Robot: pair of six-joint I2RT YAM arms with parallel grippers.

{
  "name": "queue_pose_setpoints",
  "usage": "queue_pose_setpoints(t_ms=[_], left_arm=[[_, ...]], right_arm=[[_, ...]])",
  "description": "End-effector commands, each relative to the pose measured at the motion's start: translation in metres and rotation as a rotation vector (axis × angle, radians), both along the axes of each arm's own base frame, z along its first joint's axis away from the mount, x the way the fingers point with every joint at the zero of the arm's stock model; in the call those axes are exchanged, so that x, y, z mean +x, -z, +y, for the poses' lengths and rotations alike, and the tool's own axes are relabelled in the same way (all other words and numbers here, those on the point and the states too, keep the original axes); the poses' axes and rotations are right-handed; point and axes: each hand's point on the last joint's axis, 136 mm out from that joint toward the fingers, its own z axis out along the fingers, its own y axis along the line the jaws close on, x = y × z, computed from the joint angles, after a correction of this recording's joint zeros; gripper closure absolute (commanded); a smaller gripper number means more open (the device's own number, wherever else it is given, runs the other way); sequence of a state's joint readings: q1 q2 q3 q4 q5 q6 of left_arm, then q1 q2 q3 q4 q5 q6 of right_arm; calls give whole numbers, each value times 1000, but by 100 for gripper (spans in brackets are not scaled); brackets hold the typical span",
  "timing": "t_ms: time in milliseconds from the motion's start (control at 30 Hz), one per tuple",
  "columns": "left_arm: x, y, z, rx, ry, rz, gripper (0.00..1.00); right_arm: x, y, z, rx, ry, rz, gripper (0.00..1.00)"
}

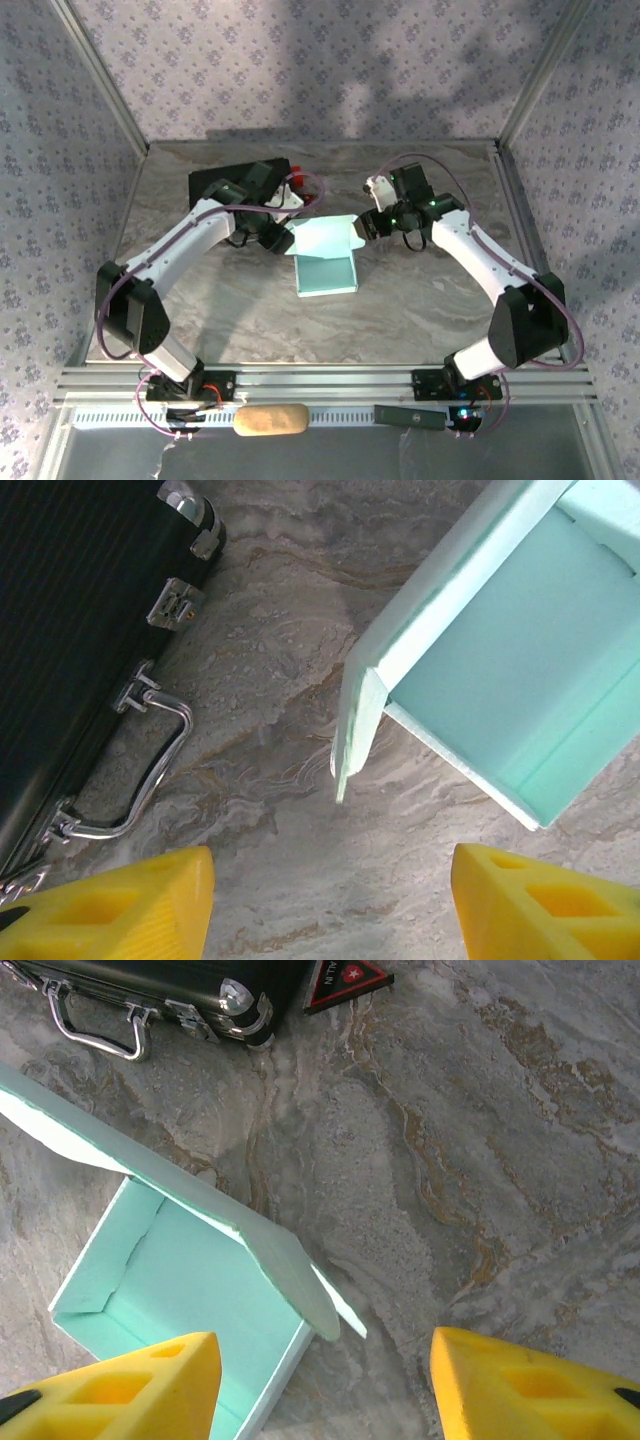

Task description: Fold the paper box

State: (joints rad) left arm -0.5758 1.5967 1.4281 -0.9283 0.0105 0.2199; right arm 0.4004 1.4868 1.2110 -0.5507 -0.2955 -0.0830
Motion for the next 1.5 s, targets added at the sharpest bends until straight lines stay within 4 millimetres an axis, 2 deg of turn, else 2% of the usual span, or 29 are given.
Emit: queue_pose_setpoints(t_ms=[0, 233, 367, 500, 800, 833, 867, 900, 1267, 1467], left_arm=[[10, -1, -4, -3, 16, -37, 37], [14, 6, -11, -16, 42, -30, 38], [18, 11, -15, -26, 46, -26, 43], [16, 14, -20, -47, 53, -8, 50], [10, 22, -23, -55, 44, 15, 55], [9, 23, -23, -53, 45, 19, 56], [8, 25, -22, -48, 45, 23, 57], [8, 25, -23, -47, 47, 23, 58], [11, 29, -30, -38, 52, 29, 66], [10, 28, -31, -40, 48, 27, 67]], right_arm=[[5, 2, 3, -28, -40, -16, 41], [8, 9, 13, -3, -54, -24, 46], [11, 5, 12, 11, -44, -44, 48], [9, 13, 14, 8, -52, -20, 51], [10, 20, 20, 3, -51, -9, 55], [11, 21, 20, -1, -50, -7, 55], [5, 34, 17, -17, -49, 18, 56], [5, 37, 16, -20, -45, 23, 56], [4, 38, 14, -27, -30, 21, 62], [3, 39, 14, -26, -28, 24, 68]])
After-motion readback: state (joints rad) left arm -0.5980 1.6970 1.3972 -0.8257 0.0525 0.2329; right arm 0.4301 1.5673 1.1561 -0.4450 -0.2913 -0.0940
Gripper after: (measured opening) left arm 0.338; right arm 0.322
